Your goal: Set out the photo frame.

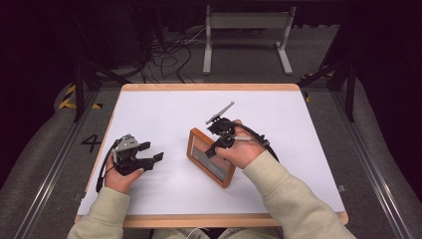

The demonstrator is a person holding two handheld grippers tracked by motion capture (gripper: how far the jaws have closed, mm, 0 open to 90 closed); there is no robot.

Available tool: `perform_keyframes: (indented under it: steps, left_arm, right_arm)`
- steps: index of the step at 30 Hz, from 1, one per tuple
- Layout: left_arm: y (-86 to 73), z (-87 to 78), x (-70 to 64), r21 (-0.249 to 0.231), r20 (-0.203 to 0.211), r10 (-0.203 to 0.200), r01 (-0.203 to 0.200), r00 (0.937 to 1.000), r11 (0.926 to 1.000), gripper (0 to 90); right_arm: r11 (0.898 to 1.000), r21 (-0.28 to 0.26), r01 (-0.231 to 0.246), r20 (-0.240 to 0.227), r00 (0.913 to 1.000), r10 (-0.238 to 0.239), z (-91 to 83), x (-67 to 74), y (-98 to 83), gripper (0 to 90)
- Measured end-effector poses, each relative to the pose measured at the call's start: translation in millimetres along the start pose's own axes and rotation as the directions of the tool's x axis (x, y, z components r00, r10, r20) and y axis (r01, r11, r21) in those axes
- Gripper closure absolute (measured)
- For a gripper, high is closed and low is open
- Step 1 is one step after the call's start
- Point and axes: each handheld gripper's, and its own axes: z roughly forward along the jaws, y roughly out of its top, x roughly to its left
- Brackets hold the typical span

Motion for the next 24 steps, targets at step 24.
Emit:
perform_keyframes:
  steps: [24]
  left_arm:
    - [-0.4,2.3,-0.6,0.010,0.006,-0.003,0.003,1.0000,0.9999,29.2]
  right_arm:
    - [0.783,-0.007,0.622,-0.134,0.7750,-0.618,-30.7,-41.1,8.8,71.0]
